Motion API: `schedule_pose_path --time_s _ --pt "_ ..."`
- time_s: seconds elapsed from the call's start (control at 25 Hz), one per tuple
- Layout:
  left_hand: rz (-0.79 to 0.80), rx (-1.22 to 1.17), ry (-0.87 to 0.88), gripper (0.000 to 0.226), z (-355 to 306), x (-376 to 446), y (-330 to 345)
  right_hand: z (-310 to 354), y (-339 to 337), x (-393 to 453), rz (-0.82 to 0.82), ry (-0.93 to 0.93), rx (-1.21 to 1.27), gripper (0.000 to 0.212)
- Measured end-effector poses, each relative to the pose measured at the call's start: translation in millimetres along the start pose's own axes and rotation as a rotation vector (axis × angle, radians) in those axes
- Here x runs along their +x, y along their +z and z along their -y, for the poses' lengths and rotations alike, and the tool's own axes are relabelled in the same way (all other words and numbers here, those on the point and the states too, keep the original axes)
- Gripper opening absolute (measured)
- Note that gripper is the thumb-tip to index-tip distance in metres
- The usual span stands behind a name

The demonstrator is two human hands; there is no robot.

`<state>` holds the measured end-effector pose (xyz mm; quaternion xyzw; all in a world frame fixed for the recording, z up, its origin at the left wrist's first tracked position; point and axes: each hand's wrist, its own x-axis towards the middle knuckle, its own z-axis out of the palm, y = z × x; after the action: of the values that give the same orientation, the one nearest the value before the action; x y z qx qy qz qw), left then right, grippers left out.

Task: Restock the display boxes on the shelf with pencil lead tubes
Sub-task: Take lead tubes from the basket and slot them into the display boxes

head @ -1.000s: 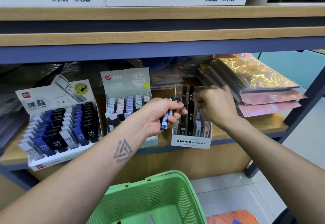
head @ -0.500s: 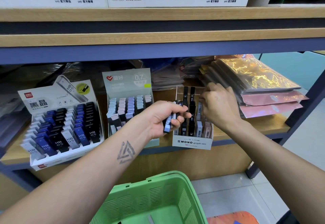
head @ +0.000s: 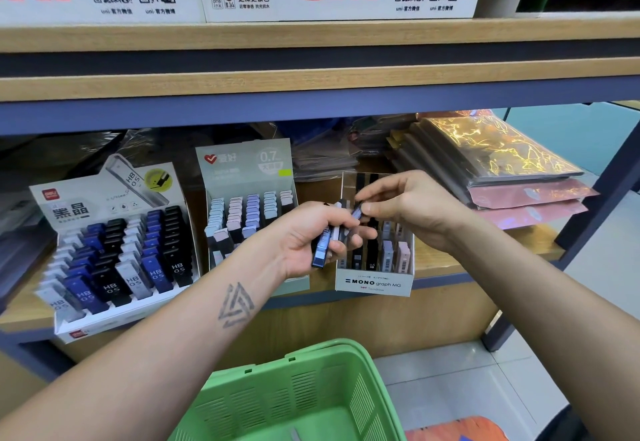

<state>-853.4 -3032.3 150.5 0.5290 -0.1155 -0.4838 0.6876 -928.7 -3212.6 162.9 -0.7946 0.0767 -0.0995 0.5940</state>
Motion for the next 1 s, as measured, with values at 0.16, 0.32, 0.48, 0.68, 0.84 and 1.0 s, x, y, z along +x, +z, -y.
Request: schedule_pose_path --time_s 0.16,0.32,0.48,0.68,0.84,1.0 --pt "-0.045 -0.03 -0.036 0.034 -3.1 -0.7 -5.0 1.0 -6.9 0.9 -0.092 0.04 0.118 0.018" --pt "-0.101 -0.034 -0.026 0.029 -3.6 0.8 -2.8 0.1 -8.6 0.5 -0.087 0.057 0.145 0.016" --pt "-0.144 -0.056 0.039 0.01 -5.3 2.2 -2.3 -1.0 -12.2 -0.5 -0.017 0.013 0.138 0.013" --pt "-0.258 -0.028 0.166 0.016 -6.8 0.7 -0.6 -2.1 -9.7 -2.5 0.052 -0.058 -0.068 0.017" --pt "-0.332 0.09 0.28 0.02 -5.4 1.6 1.9 -1.1 -8.3 -2.4 0.094 -0.063 -0.103 0.03" --pt "-0.355 0.158 0.324 0.02 -5.0 3.5 2.8 2.0 -5.6 -3.8 0.129 -0.076 -0.12 0.031"
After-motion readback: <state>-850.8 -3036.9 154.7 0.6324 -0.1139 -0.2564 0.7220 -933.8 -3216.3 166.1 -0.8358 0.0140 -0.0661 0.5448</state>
